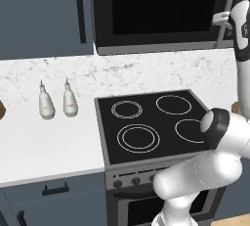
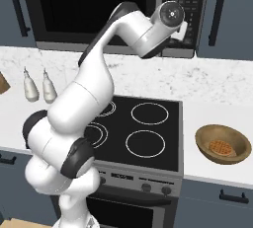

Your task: Open the microwave, place the bowl with waffle inside the microwave, then close the microwave door and turn it on.

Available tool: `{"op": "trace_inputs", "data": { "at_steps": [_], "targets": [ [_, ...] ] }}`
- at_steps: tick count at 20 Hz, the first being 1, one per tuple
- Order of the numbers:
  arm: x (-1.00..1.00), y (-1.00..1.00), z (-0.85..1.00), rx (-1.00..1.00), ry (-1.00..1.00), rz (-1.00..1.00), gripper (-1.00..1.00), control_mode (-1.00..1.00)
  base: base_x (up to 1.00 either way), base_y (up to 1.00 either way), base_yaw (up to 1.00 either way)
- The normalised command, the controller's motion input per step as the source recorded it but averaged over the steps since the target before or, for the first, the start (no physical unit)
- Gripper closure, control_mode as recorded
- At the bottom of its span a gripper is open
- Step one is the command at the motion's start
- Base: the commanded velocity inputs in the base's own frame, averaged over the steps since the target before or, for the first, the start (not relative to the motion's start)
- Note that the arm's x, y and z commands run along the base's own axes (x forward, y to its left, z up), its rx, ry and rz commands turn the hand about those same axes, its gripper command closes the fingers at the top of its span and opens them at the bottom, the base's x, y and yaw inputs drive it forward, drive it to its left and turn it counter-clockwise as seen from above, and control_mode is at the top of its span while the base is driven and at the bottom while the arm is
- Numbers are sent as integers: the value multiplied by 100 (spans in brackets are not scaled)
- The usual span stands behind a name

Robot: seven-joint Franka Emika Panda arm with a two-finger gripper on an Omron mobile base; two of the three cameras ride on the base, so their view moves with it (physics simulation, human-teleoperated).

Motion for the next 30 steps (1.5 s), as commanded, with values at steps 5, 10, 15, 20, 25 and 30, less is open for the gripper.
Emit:
{"op": "trace_inputs", "data": {
  "at_steps": [5, 10, 15, 20, 25, 30],
  "targets": [
    [59, -28, 0, 0, 0, -2, -100, -100, 0, 0, 0],
    [36, -35, -12, 0, 0, -6, -100, -100, 0, 0, 0],
    [9, 22, -24, 1, -4, -2, 100, -100, 0, 0, 0],
    [0, 52, -54, 1, -11, -4, 100, -100, 0, 0, 0],
    [26, 52, -46, 1, 0, -2, 100, -100, 0, 0, 0],
    [26, 25, -29, 0, -2, 0, 100, -100, 0, 0, 0]
  ]
}}
